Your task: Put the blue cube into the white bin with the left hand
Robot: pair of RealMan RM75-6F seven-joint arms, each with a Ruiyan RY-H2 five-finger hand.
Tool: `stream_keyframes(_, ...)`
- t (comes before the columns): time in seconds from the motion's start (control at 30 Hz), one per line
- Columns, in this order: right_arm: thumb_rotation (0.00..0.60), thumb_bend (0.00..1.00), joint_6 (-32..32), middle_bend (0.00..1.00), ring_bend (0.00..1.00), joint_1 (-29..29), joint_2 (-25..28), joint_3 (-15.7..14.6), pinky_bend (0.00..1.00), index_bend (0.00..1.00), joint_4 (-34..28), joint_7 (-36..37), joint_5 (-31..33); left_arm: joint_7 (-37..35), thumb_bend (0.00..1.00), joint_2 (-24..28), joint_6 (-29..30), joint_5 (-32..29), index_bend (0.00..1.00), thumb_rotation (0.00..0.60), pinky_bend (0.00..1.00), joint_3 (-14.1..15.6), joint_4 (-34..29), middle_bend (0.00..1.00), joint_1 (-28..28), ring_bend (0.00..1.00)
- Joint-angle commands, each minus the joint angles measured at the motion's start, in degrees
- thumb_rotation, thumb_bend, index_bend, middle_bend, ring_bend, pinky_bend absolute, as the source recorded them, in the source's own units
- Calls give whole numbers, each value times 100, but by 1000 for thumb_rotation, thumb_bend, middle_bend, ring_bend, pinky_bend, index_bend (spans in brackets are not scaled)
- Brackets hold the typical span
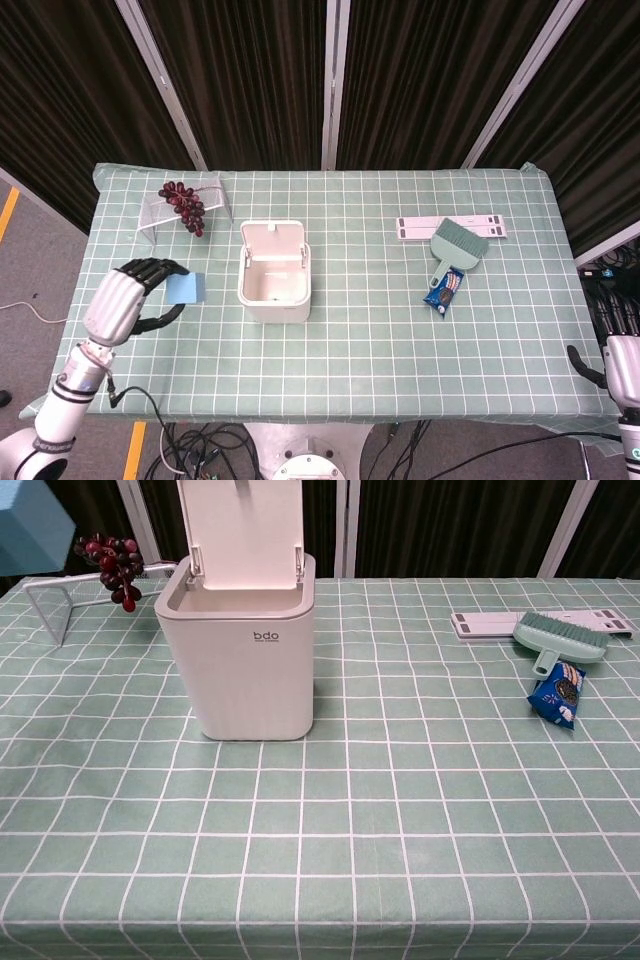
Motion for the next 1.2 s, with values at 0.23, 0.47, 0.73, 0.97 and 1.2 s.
stream_keyframes(0.23,600,223,-37,0,0,-6,-31,-10,0,0,86,59,34,-48,330,-578,-993,-113,395,600,475,-525,-81,449,-1046,393)
stream_keyframes(0.47,600,223,-97,0,0,12,-80,-16,0,0,169,109,53,76,325,-946,-1379,-356,395,600,477,-674,112,446,-1454,391)
stream_keyframes(0.73,600,224,-96,0,0,1,-89,1,0,0,225,171,91,253,219,-1202,-1426,-544,268,600,325,-683,479,334,-1604,264)
stream_keyframes(0.97,600,223,-126,0,0,6,-107,-4,0,0,280,224,96,310,89,-1051,-1299,-545,169,600,264,-542,391,227,-1500,193)
stream_keyframes(1.2,600,223,-71,0,0,-4,-95,-5,0,0,247,220,58,1023,82,-683,-540,-310,190,600,263,-349,127,238,-1014,188)
